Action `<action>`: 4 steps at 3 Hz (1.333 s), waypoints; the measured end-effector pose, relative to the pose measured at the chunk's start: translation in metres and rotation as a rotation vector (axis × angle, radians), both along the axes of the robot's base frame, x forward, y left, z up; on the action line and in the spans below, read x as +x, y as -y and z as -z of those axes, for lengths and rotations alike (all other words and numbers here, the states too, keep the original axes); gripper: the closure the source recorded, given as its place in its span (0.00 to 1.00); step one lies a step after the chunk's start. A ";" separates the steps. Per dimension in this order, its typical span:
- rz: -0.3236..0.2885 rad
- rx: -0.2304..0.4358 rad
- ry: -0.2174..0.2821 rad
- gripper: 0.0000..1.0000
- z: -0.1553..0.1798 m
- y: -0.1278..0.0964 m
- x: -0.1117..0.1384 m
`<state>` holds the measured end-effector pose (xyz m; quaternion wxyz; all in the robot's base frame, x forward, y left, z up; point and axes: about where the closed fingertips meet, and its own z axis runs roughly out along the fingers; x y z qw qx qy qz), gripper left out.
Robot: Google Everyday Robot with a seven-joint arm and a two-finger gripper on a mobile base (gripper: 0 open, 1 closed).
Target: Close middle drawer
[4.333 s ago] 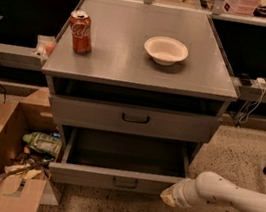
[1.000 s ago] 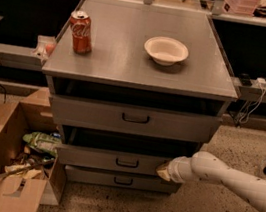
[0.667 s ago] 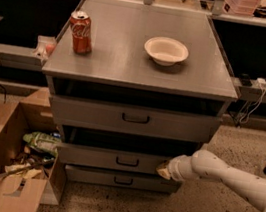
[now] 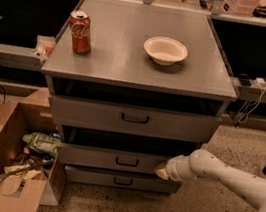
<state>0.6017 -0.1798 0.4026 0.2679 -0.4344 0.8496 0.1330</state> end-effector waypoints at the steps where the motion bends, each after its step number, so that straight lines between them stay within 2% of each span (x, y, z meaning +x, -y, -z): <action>1: -0.004 0.002 -0.002 1.00 0.001 -0.002 -0.004; 4: -0.017 0.009 0.004 1.00 0.004 -0.008 -0.001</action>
Offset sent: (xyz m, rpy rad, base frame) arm 0.1839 0.0173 0.0464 0.0356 -0.2120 -0.0169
